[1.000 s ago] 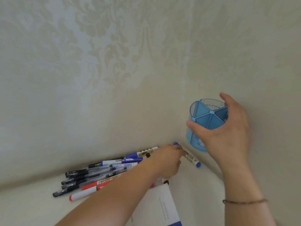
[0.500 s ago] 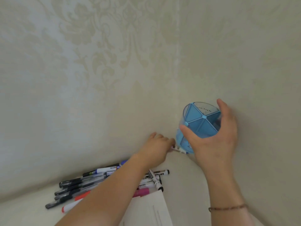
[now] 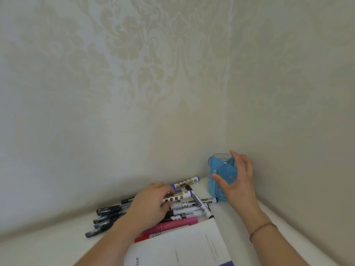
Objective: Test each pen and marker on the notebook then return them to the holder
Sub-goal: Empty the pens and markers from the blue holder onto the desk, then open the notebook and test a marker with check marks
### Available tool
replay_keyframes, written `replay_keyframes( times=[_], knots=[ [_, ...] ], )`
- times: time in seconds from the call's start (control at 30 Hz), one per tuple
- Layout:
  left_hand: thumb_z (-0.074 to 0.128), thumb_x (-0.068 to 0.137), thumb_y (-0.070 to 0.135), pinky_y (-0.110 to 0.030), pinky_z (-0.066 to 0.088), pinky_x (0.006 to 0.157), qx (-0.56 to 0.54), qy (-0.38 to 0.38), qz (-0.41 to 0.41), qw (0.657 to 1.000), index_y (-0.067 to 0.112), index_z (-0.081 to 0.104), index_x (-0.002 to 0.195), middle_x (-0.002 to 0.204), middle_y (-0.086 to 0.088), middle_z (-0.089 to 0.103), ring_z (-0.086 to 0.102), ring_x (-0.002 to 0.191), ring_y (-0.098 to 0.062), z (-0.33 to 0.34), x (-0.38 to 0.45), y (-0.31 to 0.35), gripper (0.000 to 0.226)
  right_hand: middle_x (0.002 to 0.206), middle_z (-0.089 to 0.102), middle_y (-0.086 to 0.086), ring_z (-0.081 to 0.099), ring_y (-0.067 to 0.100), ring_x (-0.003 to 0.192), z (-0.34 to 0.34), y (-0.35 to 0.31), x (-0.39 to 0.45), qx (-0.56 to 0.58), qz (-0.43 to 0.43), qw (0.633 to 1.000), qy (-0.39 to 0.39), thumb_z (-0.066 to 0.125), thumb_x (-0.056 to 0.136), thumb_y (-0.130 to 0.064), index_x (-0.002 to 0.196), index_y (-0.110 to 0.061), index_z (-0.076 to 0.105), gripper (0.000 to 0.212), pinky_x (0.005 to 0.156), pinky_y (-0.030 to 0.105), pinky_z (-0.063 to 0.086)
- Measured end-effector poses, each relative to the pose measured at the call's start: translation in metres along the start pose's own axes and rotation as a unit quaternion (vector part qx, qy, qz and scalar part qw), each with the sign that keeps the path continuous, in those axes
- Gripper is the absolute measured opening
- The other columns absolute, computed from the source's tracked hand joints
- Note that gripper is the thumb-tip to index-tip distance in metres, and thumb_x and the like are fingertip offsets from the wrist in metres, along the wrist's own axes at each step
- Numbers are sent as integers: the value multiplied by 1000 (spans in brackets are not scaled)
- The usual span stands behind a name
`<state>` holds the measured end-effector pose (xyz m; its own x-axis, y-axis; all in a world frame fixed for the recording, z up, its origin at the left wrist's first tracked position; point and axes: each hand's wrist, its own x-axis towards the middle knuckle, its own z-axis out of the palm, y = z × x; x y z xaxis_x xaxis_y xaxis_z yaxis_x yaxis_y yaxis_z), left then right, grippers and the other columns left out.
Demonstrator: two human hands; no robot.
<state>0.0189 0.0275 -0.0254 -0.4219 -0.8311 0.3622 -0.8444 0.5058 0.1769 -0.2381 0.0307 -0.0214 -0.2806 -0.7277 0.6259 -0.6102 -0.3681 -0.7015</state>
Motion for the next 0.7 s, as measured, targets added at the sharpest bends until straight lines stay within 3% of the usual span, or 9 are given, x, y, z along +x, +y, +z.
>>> replay_keyframes(
  times=[0.07,0.17,0.27,0.33,0.43,0.5,0.57,0.63,0.7],
  knots=[
    [63,88,33,-30,46,82,-11,22,-5,1000,31,64,109,107,12,64,58,100,-15,2,-4,-1,22,137,30,-2,36,8,122,2,4,-1,-11,9,1000,-4,80,76,-29,142,-28,36,80,101,20,31],
    [60,88,37,-31,46,88,3,24,-6,1000,30,61,118,115,10,64,58,106,-16,3,-8,0,31,144,30,8,31,19,132,1,2,-1,-46,13,998,-28,76,79,-32,145,-21,33,79,106,24,26],
    [54,92,44,-32,45,92,1,20,-3,1000,29,55,129,124,10,58,54,113,-16,-3,-11,1,39,136,45,5,37,14,129,-16,-19,-25,-37,-70,997,21,63,88,-43,132,-20,50,52,108,24,30],
    [53,94,43,-32,45,92,-16,31,0,999,27,57,126,122,10,58,52,113,-16,-10,-19,4,35,127,56,-5,48,9,122,-32,-38,-55,-61,-171,980,-80,53,91,-51,119,-30,56,36,104,25,40],
    [53,96,41,-26,40,97,-48,28,1,998,29,60,122,122,14,56,48,116,-10,-25,-45,13,30,130,59,-10,52,8,123,-51,-53,-95,-164,-297,893,-297,49,92,-56,112,-34,62,32,103,32,44],
    [53,95,42,-27,36,104,-45,0,13,999,32,59,124,126,19,52,43,120,-6,-37,-67,21,31,142,50,-15,39,2,134,-65,-62,-112,-210,-265,846,-411,42,93,-60,124,-36,59,43,117,34,25],
    [51,95,44,-32,31,110,-12,-11,11,1000,36,57,124,130,20,49,39,125,-6,-45,-90,30,31,147,42,-23,29,-6,138,-78,-65,-128,-254,-238,827,-442,31,92,-65,135,-40,48,53,119,32,8],
    [50,94,47,-34,30,112,15,1,-48,999,38,56,127,134,19,47,37,130,-9,-53,-113,44,34,131,57,-25,49,-7,123,-94,-65,-145,-277,-249,827,-421,28,89,-70,124,-45,57,52,111,36,31],
    [49,92,53,-33,37,105,38,5,-87,995,36,54,128,133,17,47,41,127,-12,-63,-138,62,40,103,69,-25,65,-4,95,-104,-68,-161,-306,-236,845,-370,26,85,-75,103,-47,67,52,88,33,54]
  ],
)
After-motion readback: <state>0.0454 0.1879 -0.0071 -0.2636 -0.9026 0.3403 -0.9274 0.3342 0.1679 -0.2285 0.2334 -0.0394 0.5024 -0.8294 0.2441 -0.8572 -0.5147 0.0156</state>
